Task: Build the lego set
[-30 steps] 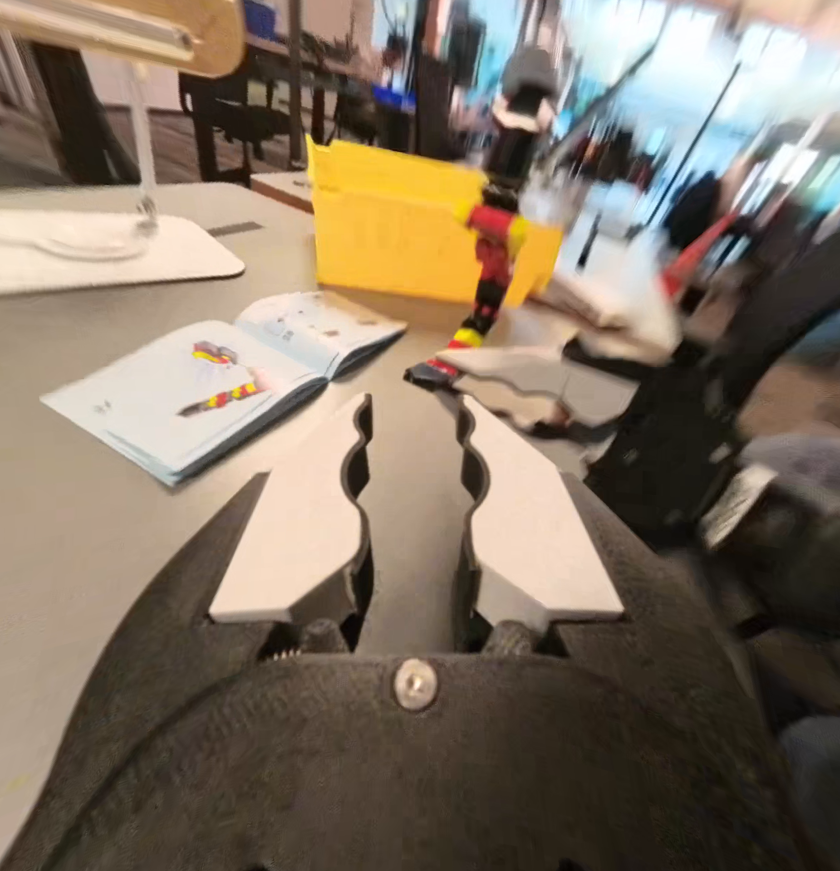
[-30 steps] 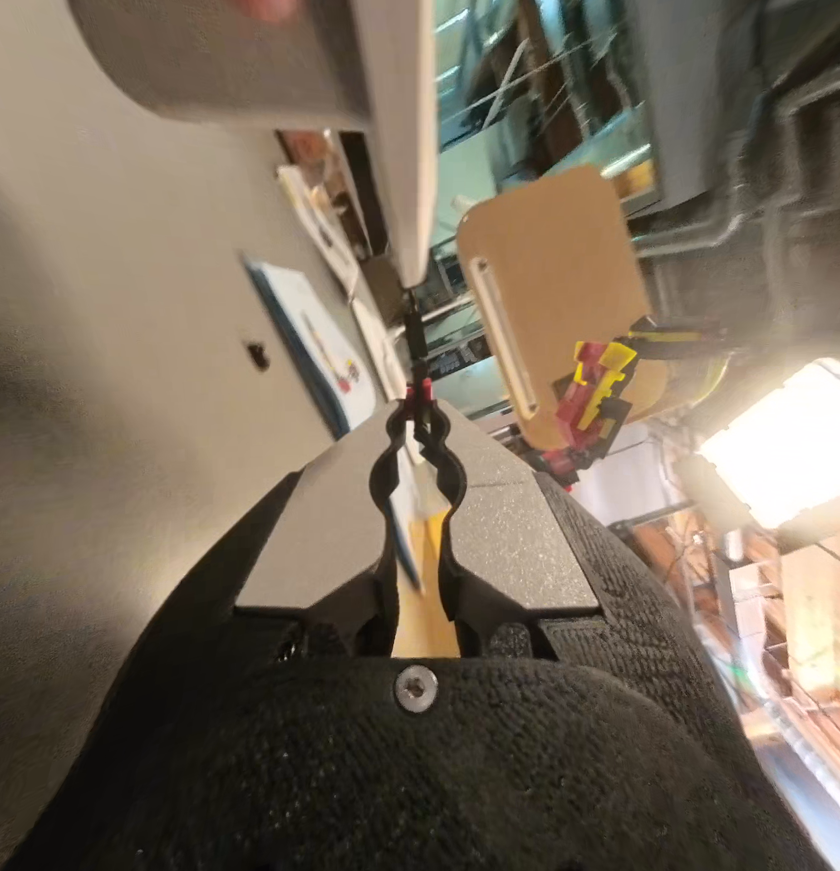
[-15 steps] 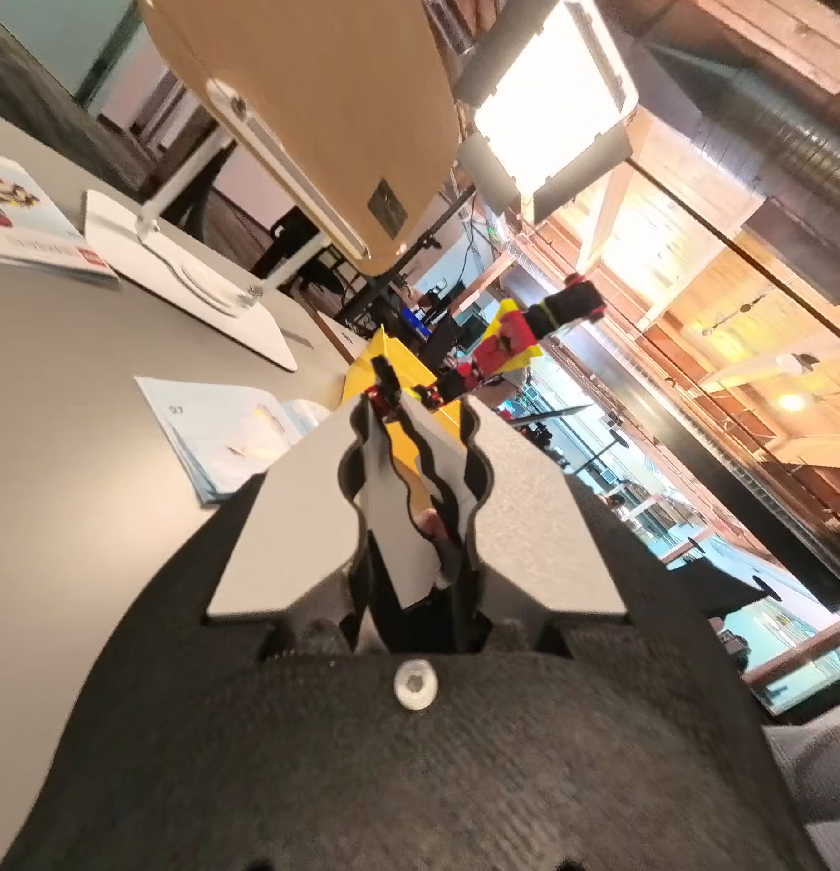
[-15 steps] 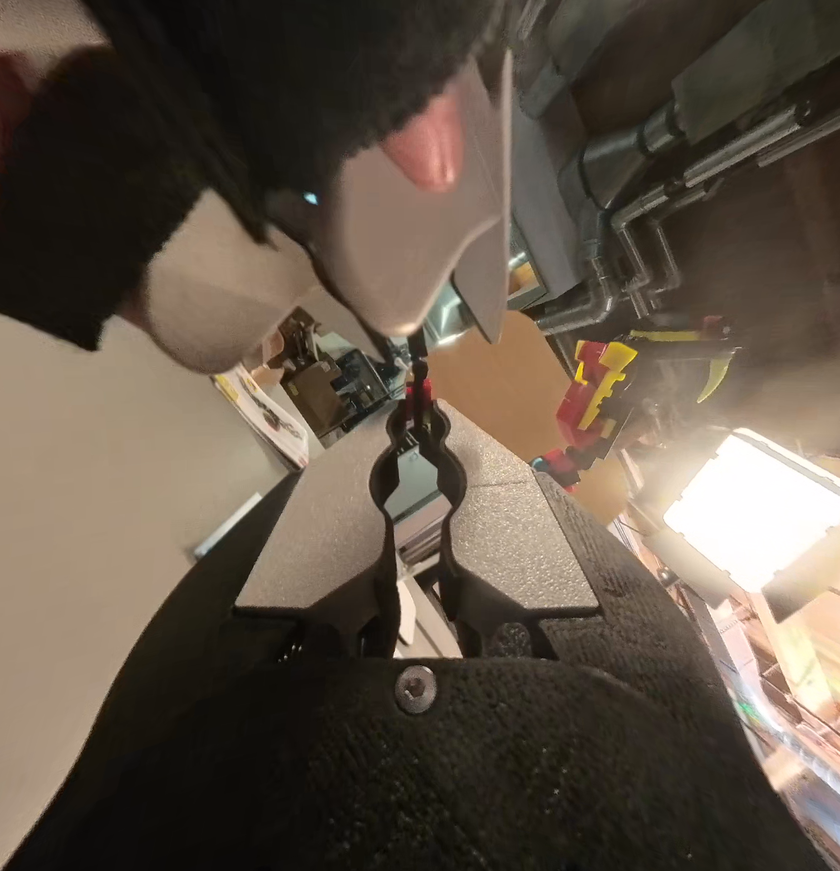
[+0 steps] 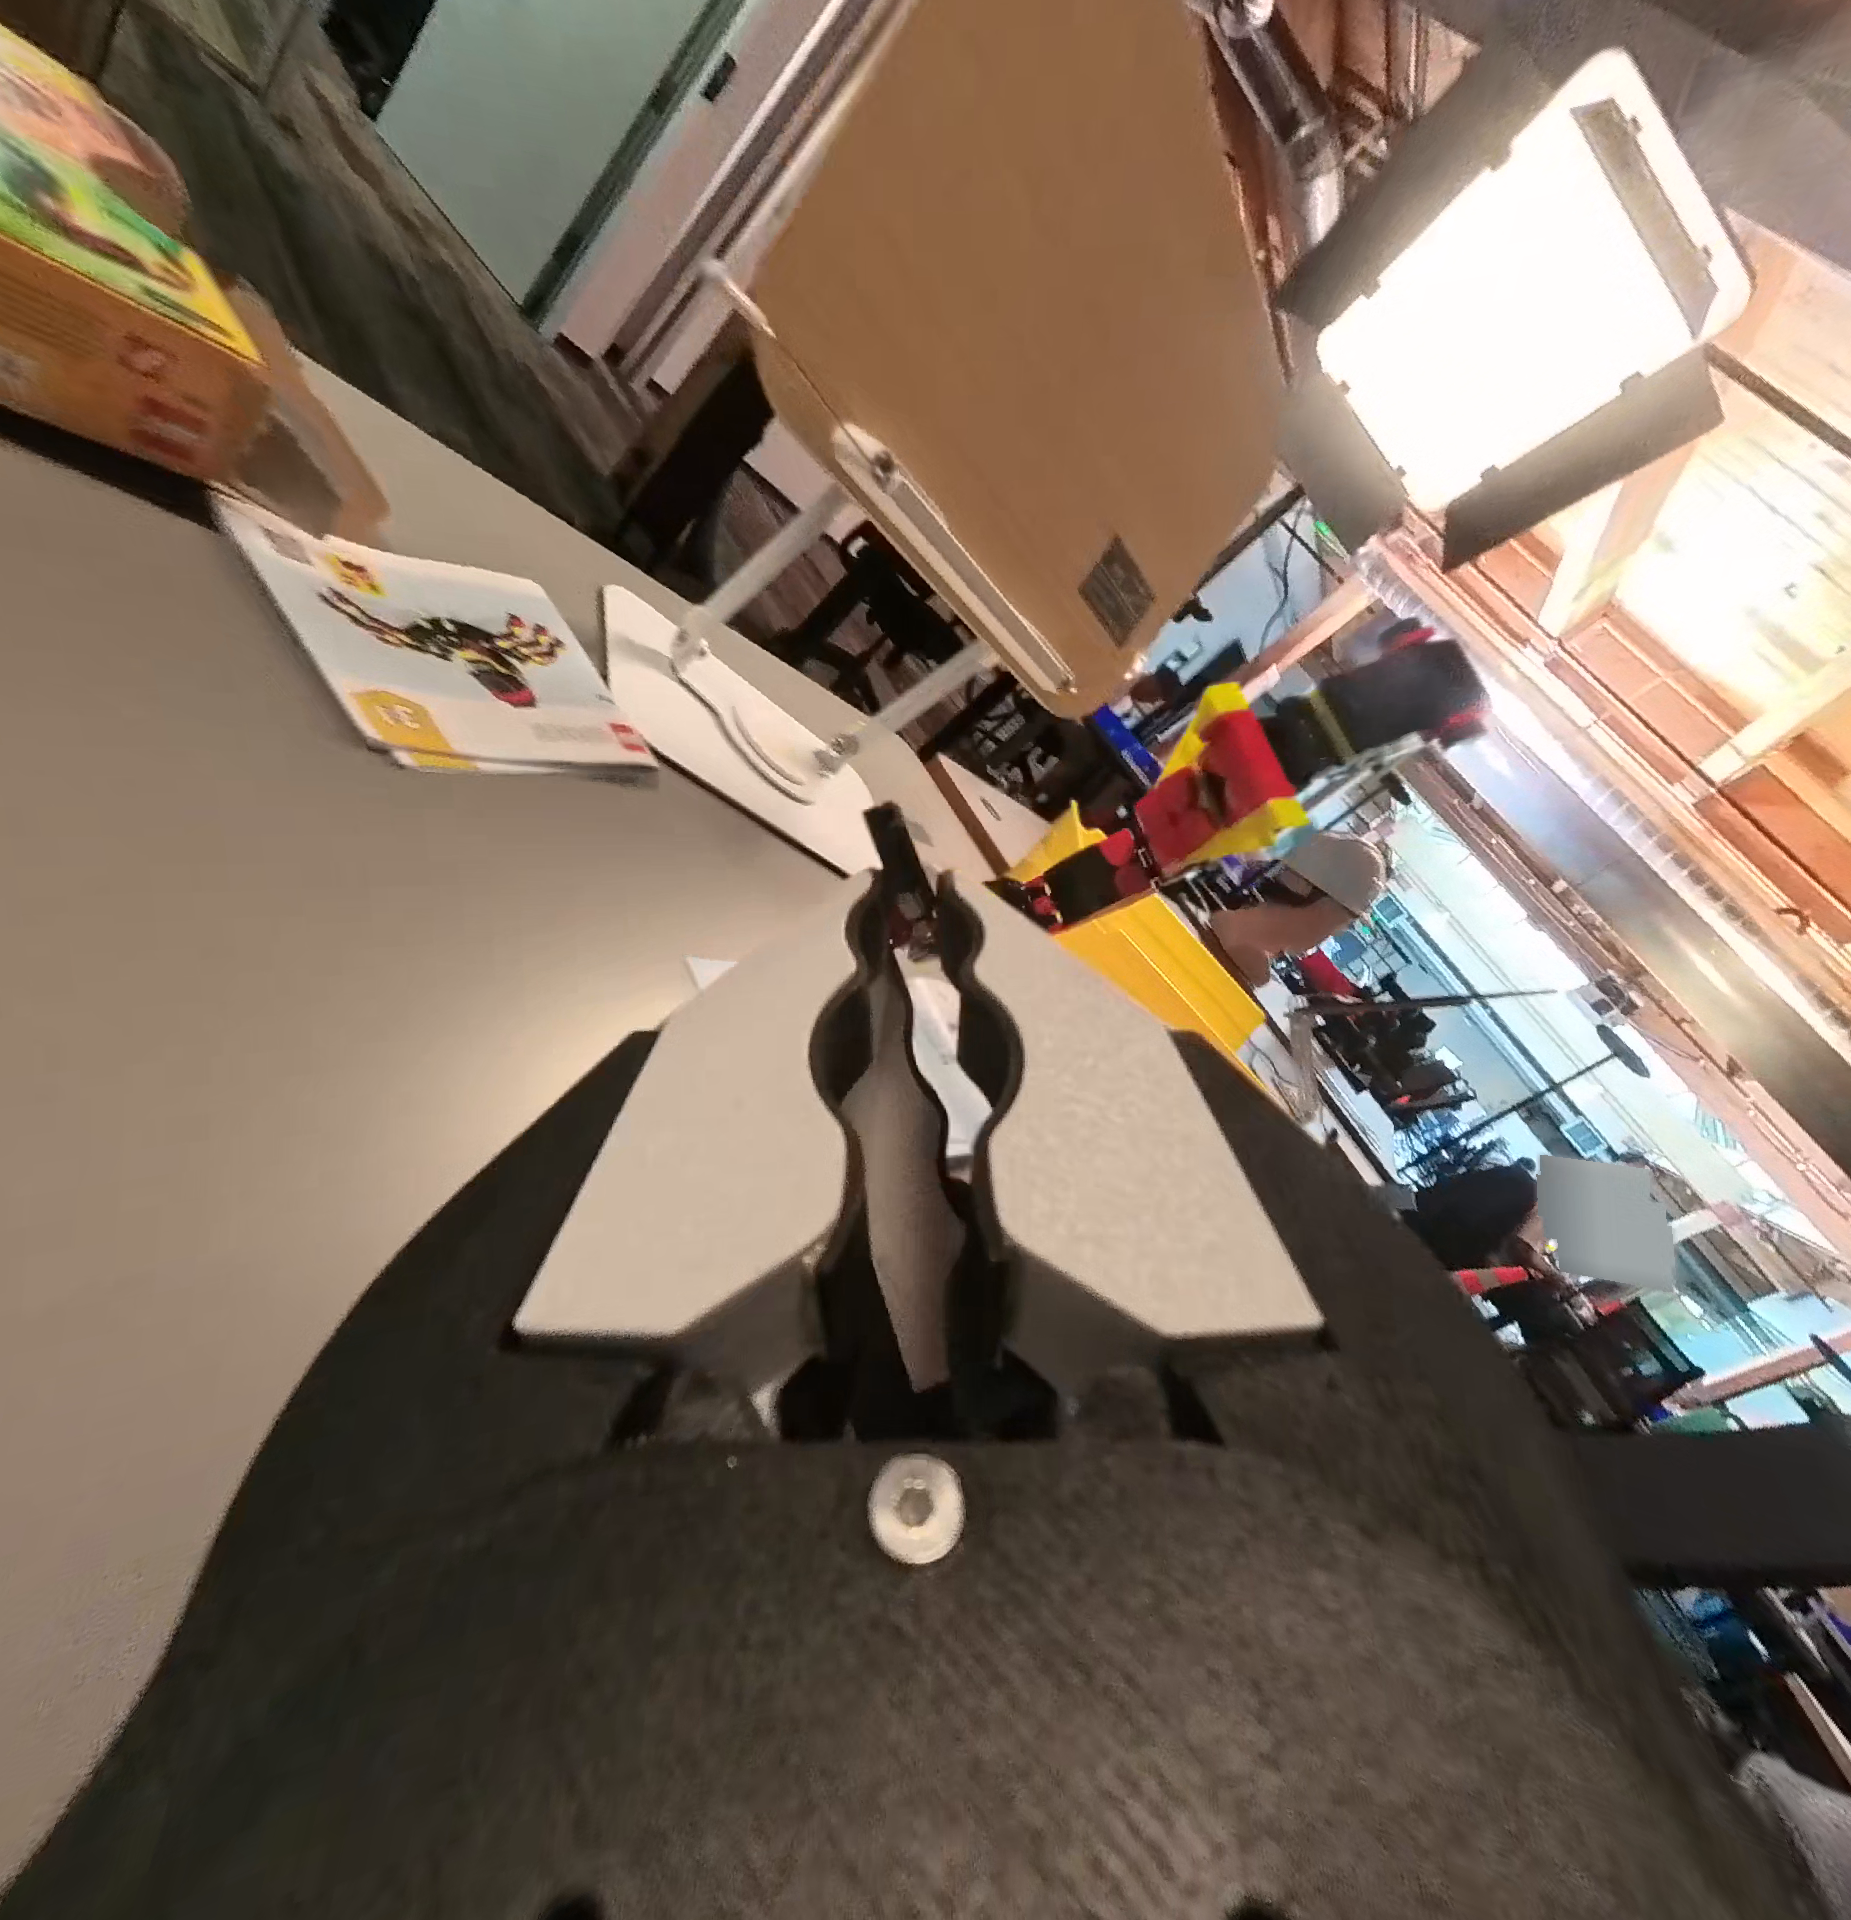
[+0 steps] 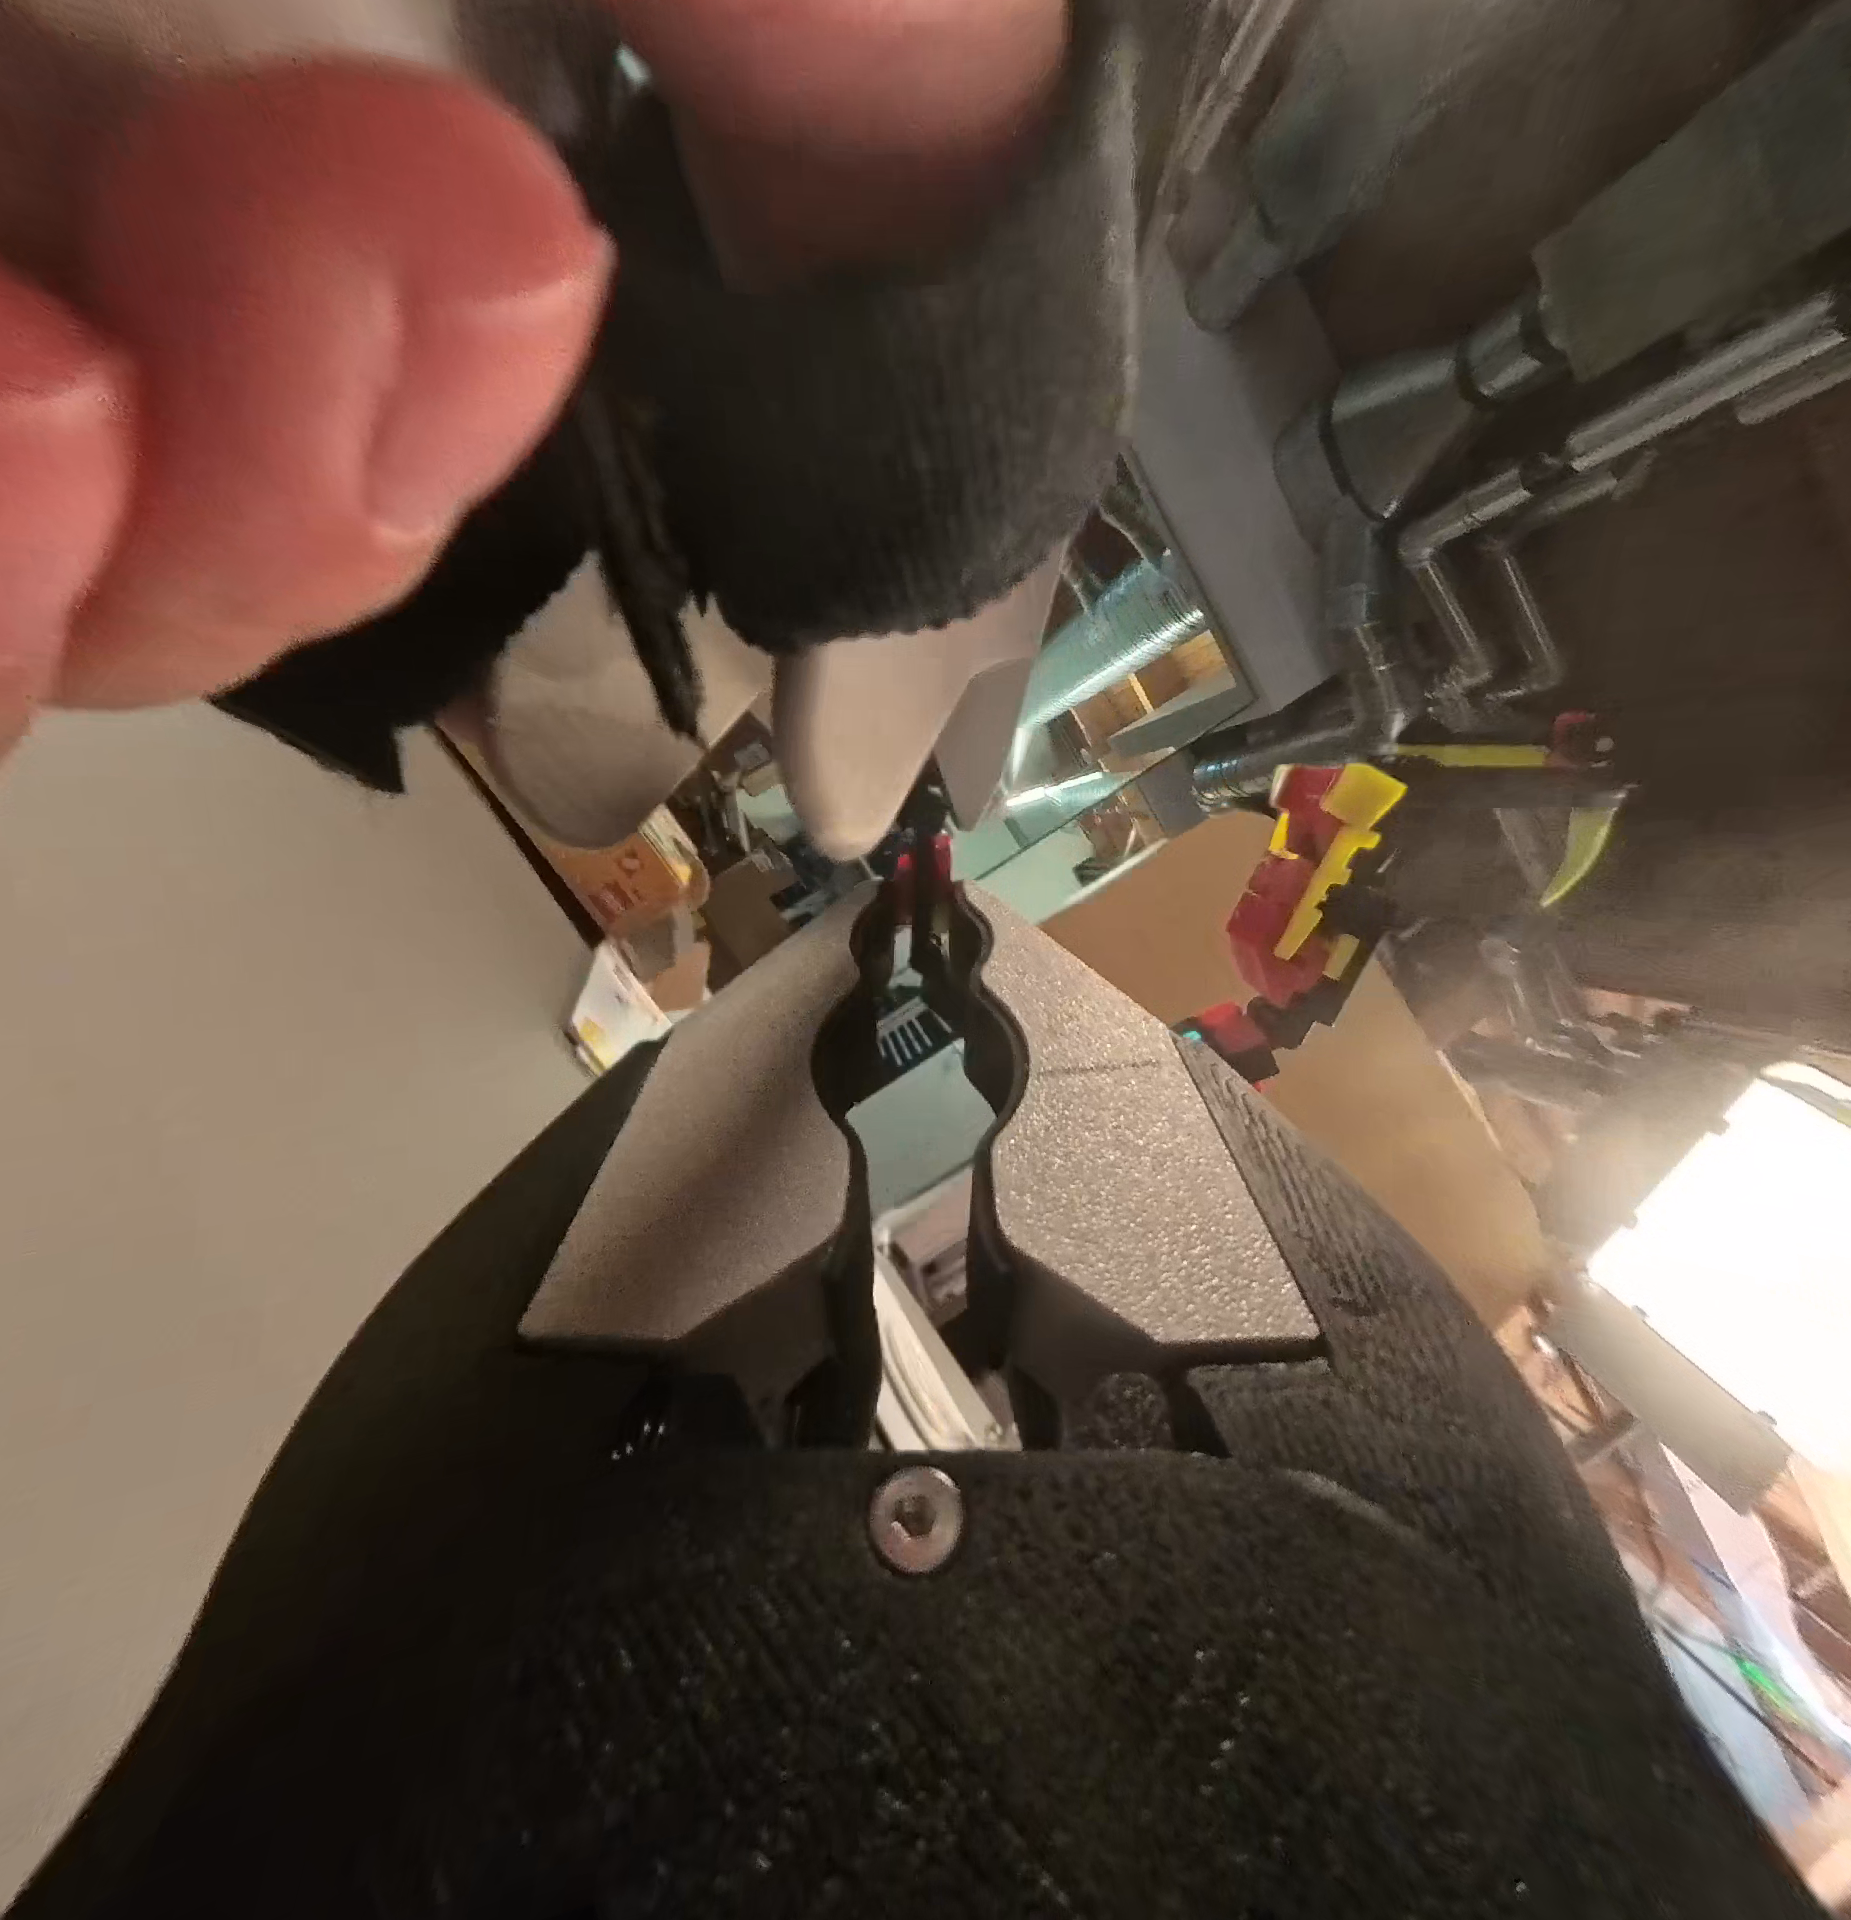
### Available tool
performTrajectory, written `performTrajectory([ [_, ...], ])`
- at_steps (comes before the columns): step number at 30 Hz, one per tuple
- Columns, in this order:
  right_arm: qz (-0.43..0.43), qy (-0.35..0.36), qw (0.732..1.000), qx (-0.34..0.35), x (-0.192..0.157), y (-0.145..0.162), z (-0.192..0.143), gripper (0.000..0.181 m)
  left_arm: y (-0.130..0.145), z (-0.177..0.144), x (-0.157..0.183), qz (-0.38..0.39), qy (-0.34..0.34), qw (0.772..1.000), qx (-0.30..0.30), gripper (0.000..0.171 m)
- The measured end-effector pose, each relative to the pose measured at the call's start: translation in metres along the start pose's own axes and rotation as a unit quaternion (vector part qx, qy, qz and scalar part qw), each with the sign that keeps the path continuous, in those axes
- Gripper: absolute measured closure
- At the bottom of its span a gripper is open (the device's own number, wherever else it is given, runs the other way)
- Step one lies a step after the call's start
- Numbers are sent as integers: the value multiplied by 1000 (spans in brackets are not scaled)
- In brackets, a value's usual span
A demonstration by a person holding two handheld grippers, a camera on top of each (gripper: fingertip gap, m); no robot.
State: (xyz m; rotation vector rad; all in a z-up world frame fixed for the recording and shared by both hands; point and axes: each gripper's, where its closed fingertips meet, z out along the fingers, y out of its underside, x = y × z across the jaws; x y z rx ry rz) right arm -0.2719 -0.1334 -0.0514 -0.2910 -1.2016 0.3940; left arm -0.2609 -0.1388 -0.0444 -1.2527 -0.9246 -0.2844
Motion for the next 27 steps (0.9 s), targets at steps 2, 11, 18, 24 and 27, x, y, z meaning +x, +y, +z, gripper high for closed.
performTrajectory([
  [2,3,-17,1000,3,-11,-5,10,173,-8,-3,-12,2,-18,1000,5,166],
  [11,13,-138,990,17,-59,-18,3,149,-52,-14,-56,16,-79,997,0,166],
  [18,3,-189,982,2,-79,-14,-3,150,-46,-6,-63,27,-88,995,-33,167],
  [24,14,-203,979,-13,-83,-7,-4,150,-38,-5,-58,37,-85,995,-44,166],
  [27,29,-208,978,-18,-82,-5,-4,150,-35,-4,-58,38,-84,995,-47,167],
])
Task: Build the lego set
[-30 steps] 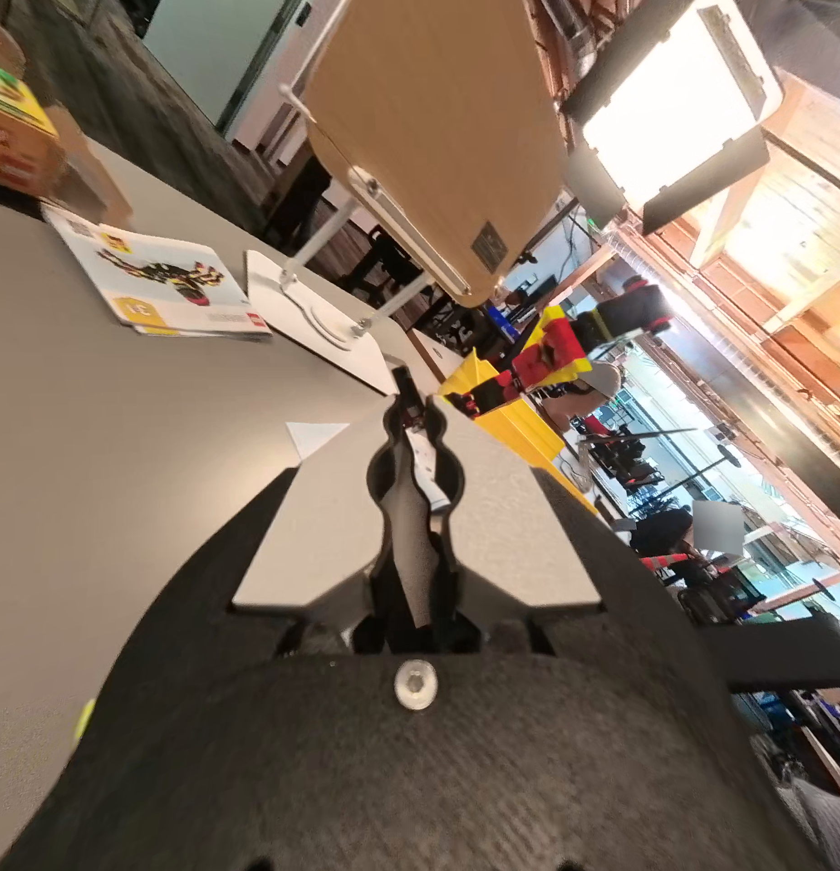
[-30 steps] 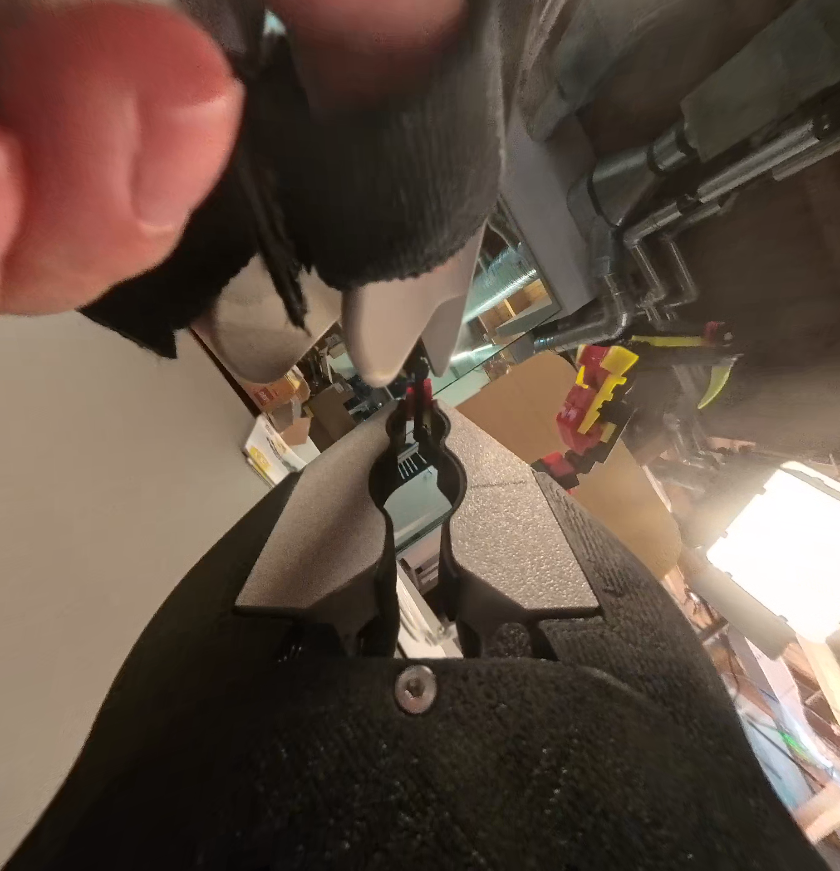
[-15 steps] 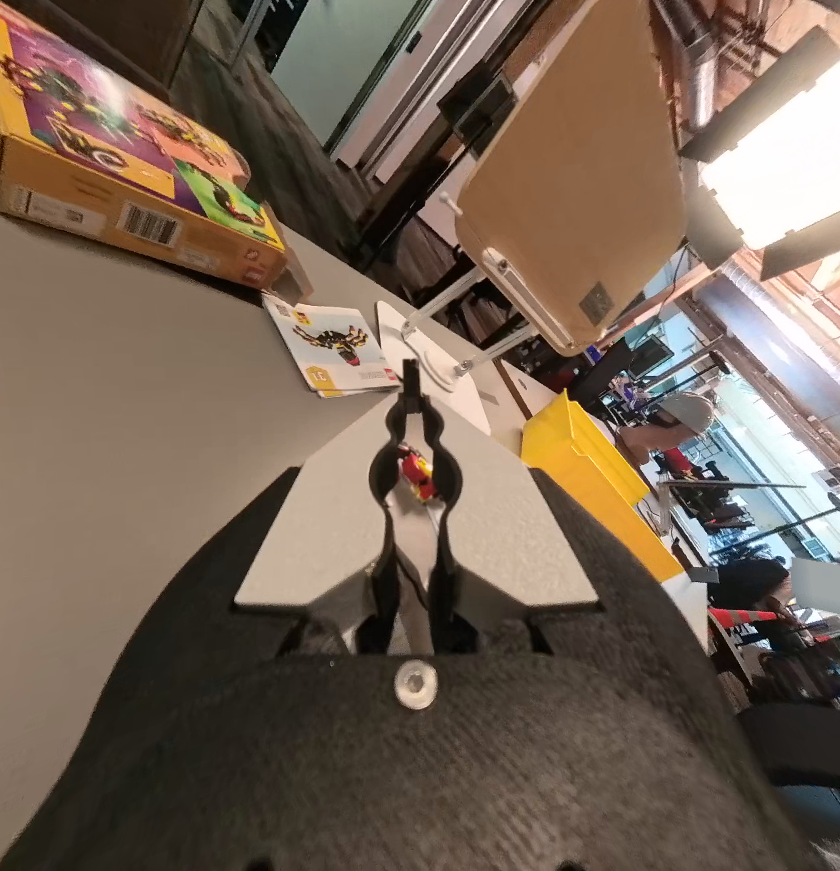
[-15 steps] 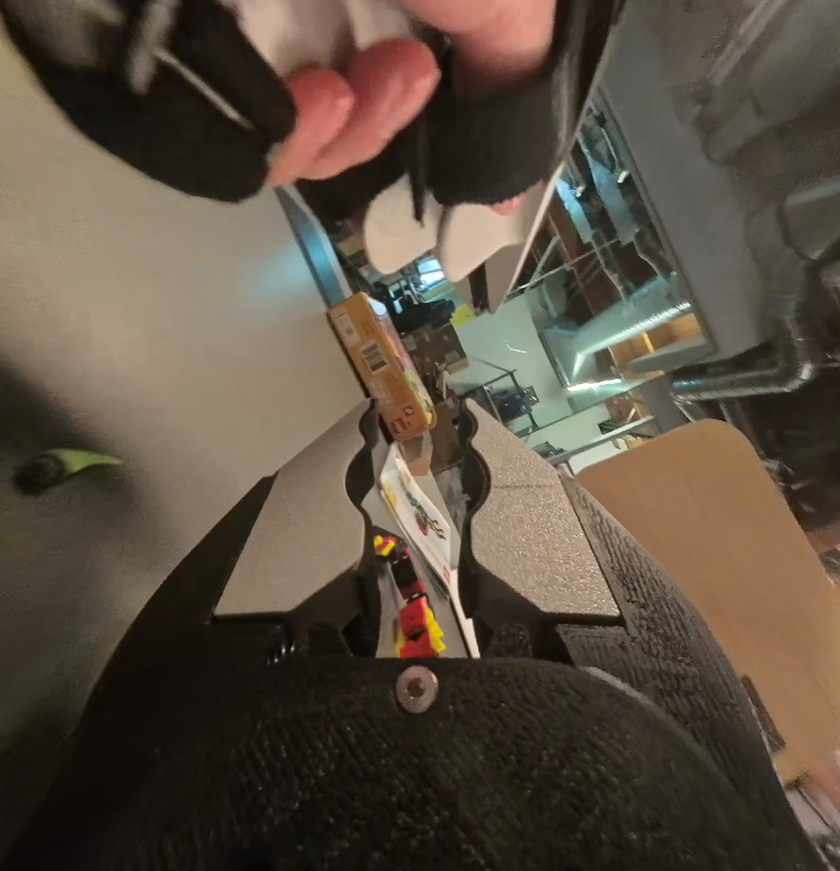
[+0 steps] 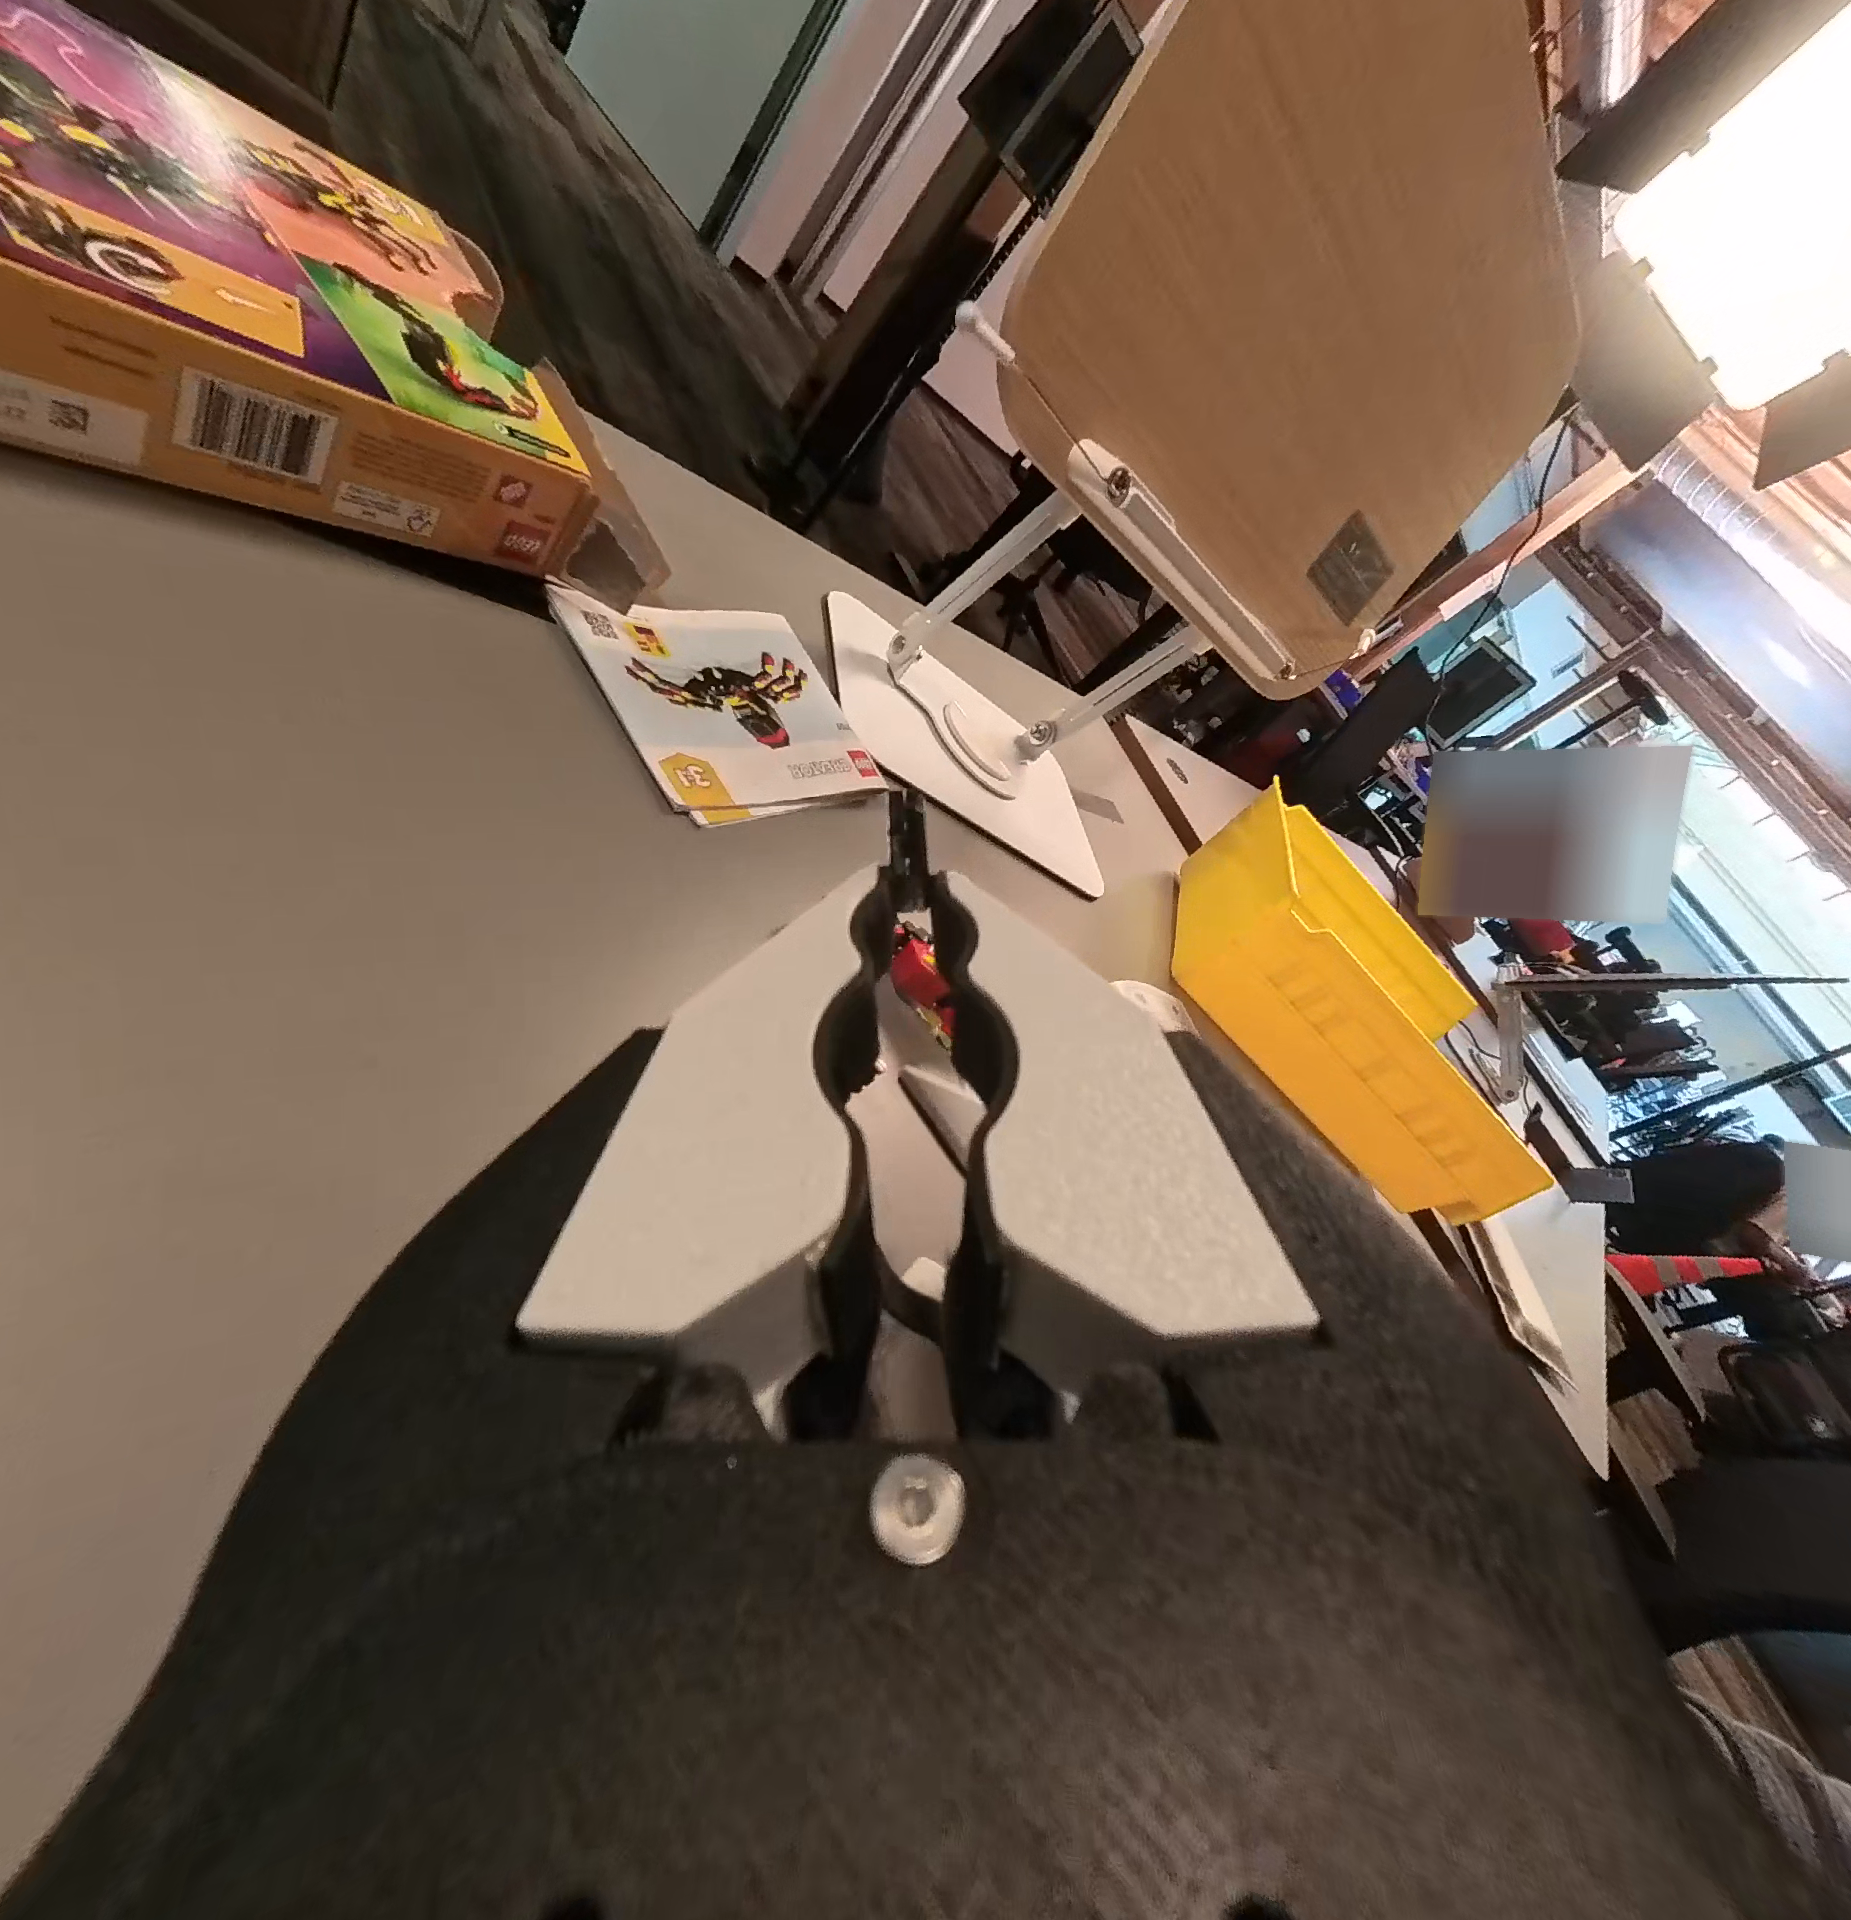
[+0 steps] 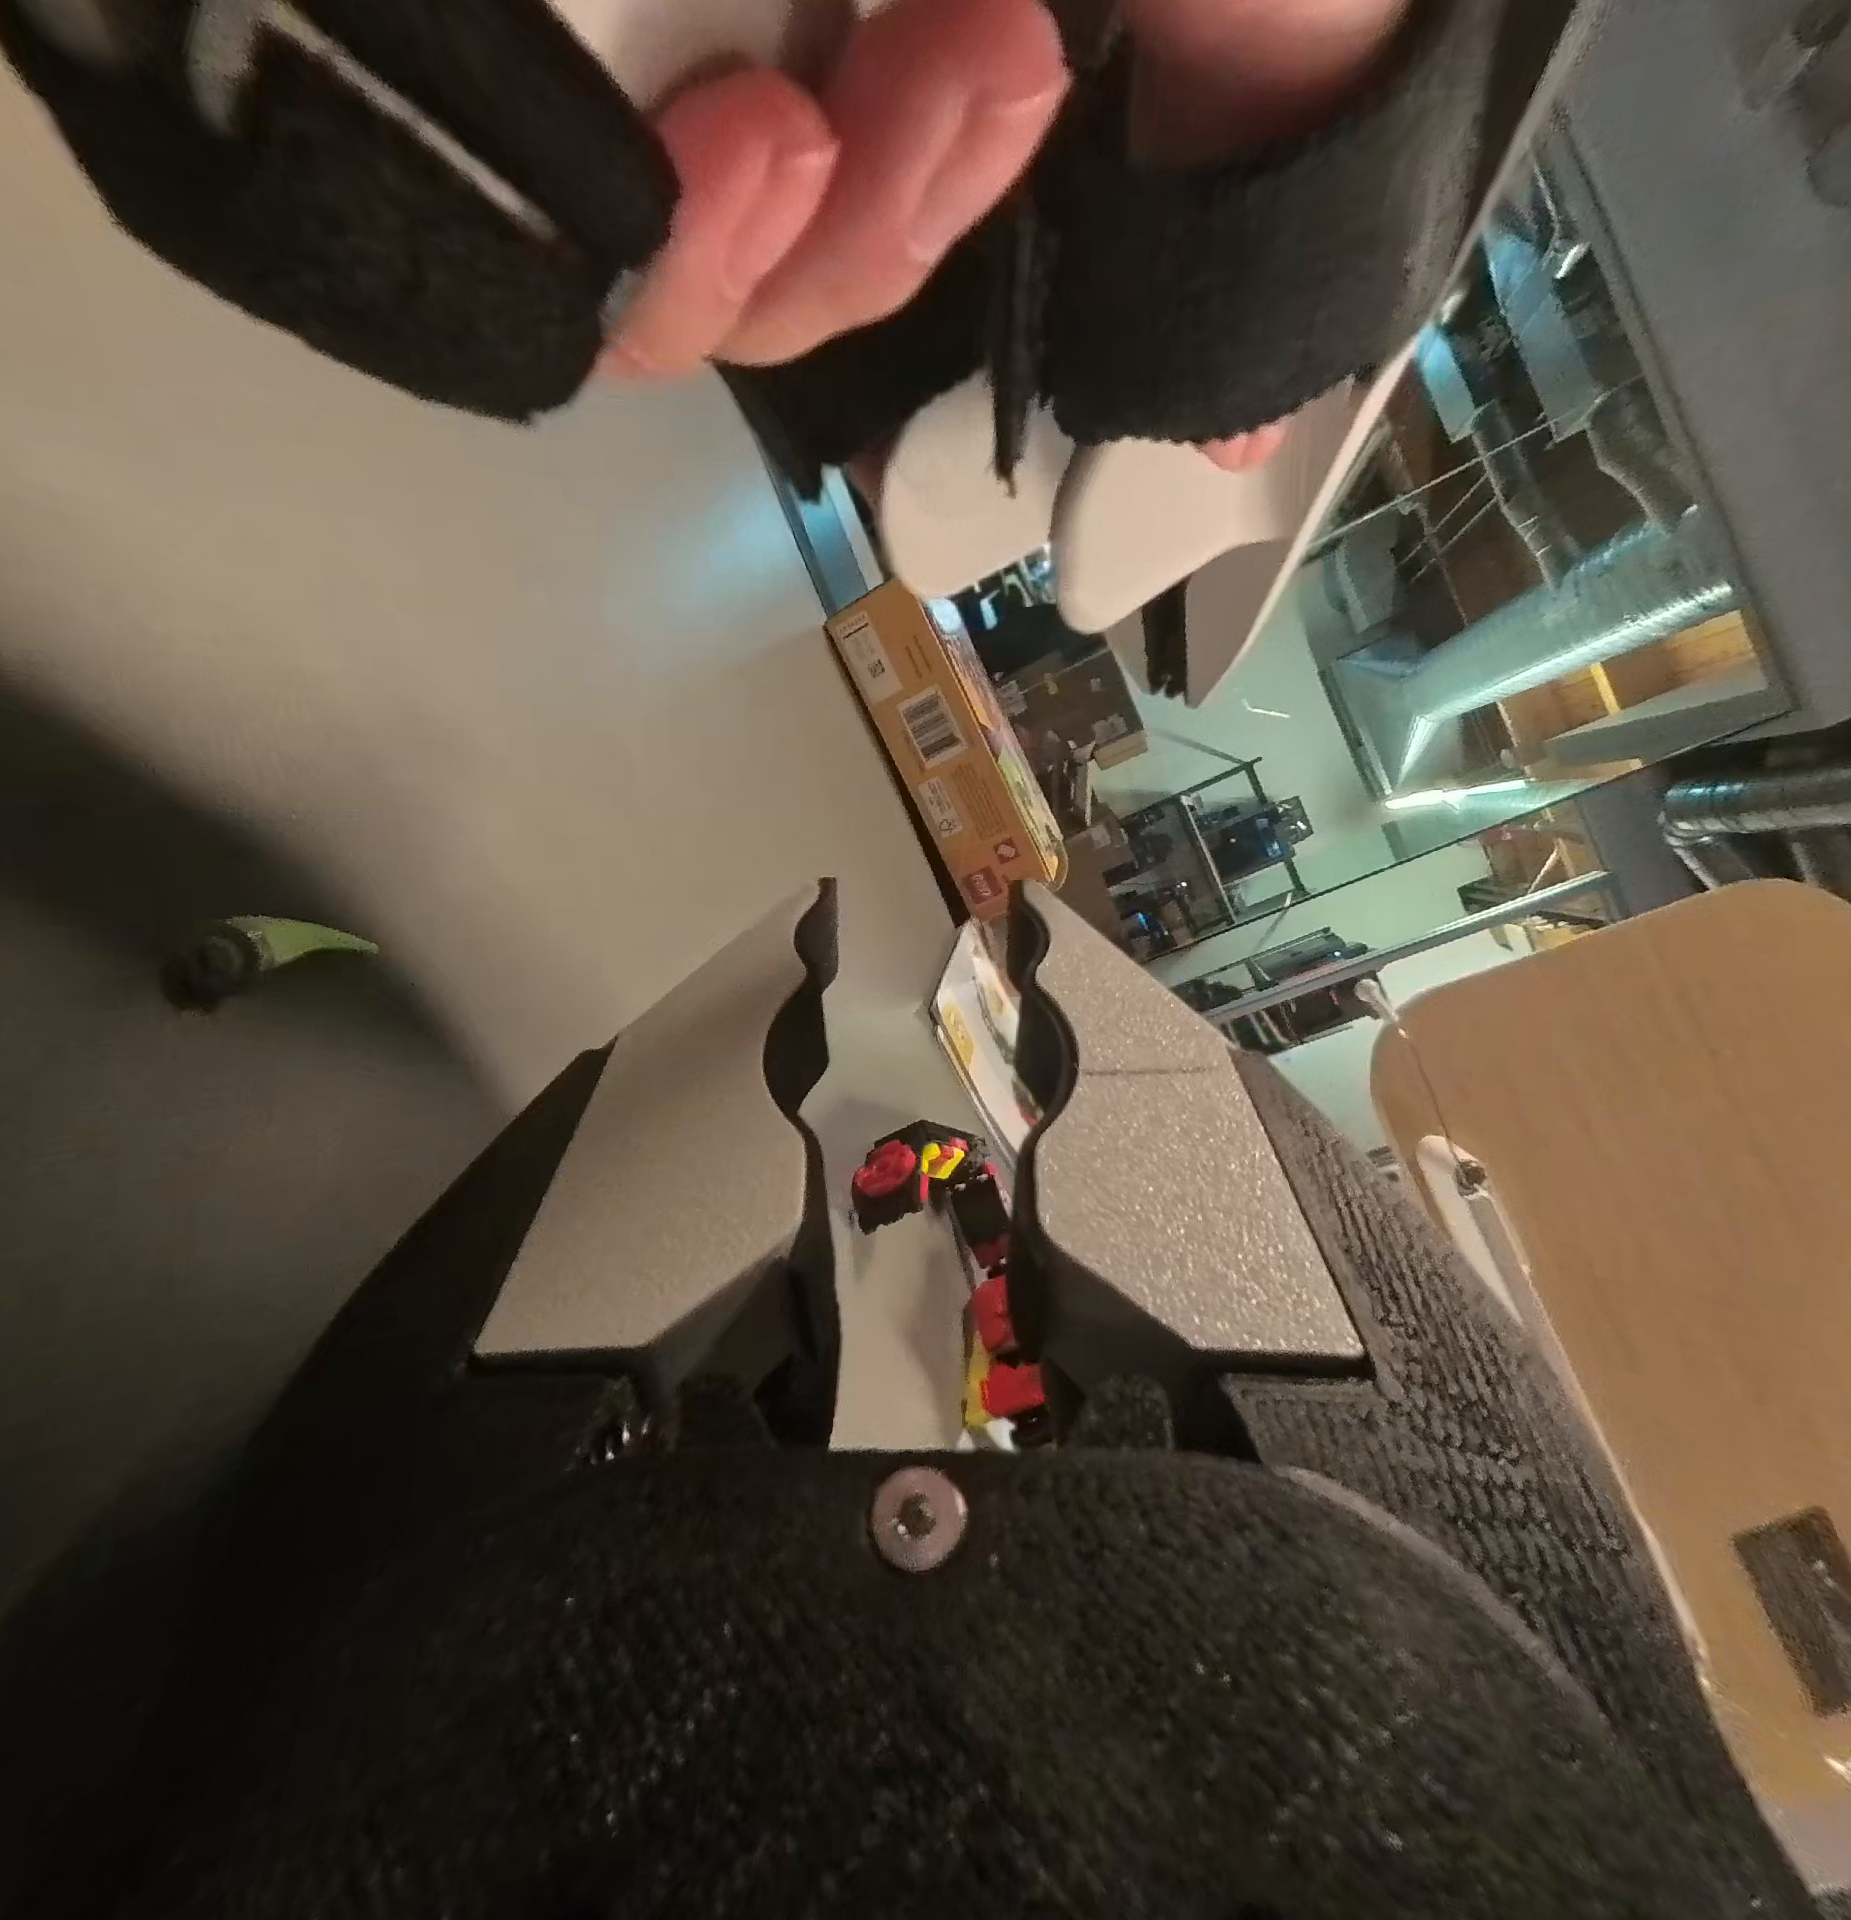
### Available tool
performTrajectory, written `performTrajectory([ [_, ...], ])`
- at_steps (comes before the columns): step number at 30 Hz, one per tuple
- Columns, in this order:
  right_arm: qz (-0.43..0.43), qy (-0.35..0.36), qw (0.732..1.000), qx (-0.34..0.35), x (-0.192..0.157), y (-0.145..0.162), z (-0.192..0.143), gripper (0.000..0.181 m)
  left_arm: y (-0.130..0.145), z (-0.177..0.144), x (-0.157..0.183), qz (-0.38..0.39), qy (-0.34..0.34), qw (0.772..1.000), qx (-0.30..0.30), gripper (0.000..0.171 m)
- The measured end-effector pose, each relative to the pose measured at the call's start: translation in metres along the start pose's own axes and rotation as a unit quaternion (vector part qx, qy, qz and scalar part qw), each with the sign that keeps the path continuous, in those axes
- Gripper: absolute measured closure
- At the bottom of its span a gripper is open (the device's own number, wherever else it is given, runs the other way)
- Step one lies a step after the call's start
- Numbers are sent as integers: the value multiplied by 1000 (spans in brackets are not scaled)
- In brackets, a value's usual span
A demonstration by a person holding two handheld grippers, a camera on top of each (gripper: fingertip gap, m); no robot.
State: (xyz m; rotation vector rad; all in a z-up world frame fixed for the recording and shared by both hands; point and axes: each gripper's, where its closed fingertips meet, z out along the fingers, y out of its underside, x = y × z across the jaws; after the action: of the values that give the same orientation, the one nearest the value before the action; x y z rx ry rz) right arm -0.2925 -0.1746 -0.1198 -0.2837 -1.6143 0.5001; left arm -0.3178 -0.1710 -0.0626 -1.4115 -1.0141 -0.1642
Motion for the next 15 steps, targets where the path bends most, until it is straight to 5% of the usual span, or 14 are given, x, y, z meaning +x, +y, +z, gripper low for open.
performTrajectory([
  [11,30,17,999,4,18,12,-24,147,41,-24,19,-28,59,997,-47,166],
  [15,87,-59,992,64,7,7,-61,153,70,-47,42,-21,122,989,-83,167],
])
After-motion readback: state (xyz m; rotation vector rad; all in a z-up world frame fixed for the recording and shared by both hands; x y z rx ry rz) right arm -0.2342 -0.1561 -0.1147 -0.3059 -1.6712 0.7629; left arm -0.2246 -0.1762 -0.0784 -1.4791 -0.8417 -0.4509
